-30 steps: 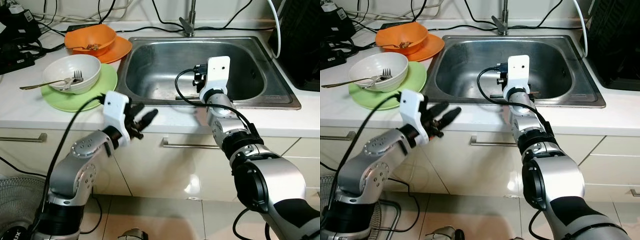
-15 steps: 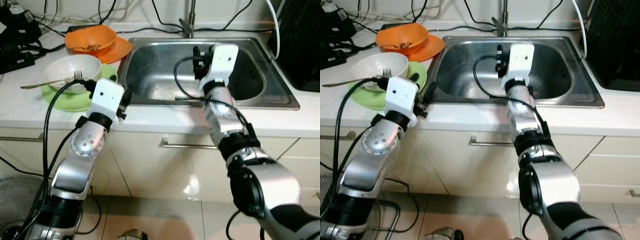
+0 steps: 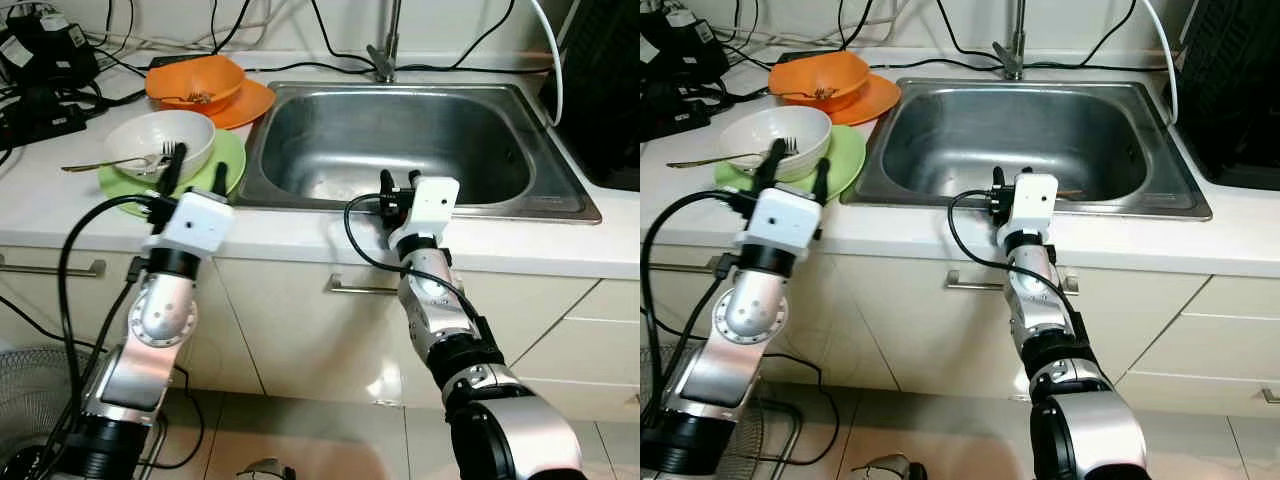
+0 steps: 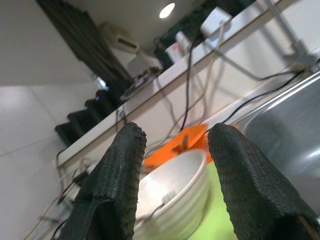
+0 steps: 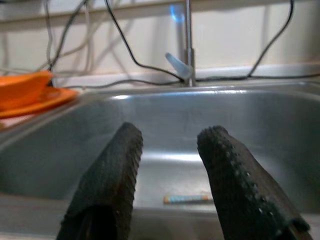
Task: Kitchen organization
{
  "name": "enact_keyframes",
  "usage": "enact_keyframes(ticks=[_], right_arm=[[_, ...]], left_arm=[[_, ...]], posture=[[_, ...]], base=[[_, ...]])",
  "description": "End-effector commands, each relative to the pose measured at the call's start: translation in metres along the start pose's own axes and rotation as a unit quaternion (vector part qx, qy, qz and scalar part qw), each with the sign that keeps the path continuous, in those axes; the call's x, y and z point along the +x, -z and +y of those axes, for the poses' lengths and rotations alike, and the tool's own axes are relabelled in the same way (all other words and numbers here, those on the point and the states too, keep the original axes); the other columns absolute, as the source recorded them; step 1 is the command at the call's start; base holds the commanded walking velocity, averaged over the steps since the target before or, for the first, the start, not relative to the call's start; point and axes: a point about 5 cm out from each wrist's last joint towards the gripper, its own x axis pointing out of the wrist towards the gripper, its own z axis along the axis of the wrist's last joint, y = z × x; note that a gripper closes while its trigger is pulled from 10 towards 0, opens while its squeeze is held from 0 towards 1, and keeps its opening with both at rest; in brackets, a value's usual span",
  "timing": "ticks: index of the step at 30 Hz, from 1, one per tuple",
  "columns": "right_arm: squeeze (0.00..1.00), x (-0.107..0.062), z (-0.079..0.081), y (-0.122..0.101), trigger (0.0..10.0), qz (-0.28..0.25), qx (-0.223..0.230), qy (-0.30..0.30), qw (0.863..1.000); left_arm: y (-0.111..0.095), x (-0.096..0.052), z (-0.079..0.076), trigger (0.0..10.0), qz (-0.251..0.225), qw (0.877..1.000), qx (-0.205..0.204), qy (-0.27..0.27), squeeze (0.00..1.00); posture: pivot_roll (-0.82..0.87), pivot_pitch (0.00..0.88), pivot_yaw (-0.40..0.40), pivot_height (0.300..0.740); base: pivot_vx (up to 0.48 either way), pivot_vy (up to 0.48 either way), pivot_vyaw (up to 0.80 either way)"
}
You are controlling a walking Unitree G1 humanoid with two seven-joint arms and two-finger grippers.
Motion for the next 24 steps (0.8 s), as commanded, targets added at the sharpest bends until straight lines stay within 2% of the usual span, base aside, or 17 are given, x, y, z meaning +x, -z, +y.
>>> enact_keyframes(ticks=[1, 8, 12, 15, 18, 19, 24], right_arm=[[0.0, -0.005, 0.004, 0.006, 10.0, 0.014, 0.0, -0.003, 1.0], [0.0, -0.004, 0.009, 0.001, 10.0, 0.002, -0.002, -0.012, 1.0], [0.0, -0.004, 0.01, 0.0, 10.0, 0.0, -0.002, -0.013, 1.0], [0.0, 0.0, 0.007, -0.01, 10.0, -0.026, -0.008, -0.019, 0.999], [0.0, 0.005, 0.002, -0.022, 10.0, -0.055, -0.016, -0.014, 0.998], [0.0, 0.007, -0.003, -0.027, 10.0, -0.068, -0.022, -0.007, 0.997], [0.0, 0.005, -0.006, -0.027, 10.0, -0.071, -0.022, -0.002, 0.997]], left_arm=[[0.009, -0.003, 0.005, 10.0, 0.008, 1.0, 0.002, -0.011, 0.0], [0.019, -0.003, 0.012, 10.0, 0.021, 0.999, -0.008, -0.039, 0.0], [0.026, -0.002, 0.019, 10.0, 0.042, 0.997, -0.03, -0.06, 0.0], [0.031, 0.001, 0.027, 10.0, 0.055, 0.993, -0.064, -0.082, 0.0], [0.031, 0.002, 0.026, 10.0, 0.05, 0.993, -0.07, -0.076, 0.0], [0.03, -0.001, 0.021, 10.0, 0.046, 0.994, -0.071, -0.066, 0.0], [0.03, -0.007, 0.015, 10.0, 0.046, 0.995, -0.072, -0.06, 0.0]], posture=[[0.2, 0.0, 0.06, 0.74], [0.2, 0.0, 0.056, 0.74], [0.21, 0.0, 0.053, 0.74], [0.2, 0.004, 0.053, 0.74], [0.2, 0.008, 0.051, 0.74], [0.19, 0.02, 0.049, 0.74], [0.19, 0.027, 0.043, 0.74]], base=[[0.0, 0.0, 0.0], [0.0, 0.0, 0.0], [0.0, 0.0, 0.0], [0.0, 0.0, 0.0], [0.0, 0.0, 0.0], [0.0, 0.0, 0.0], [0.0, 0.0, 0.0]])
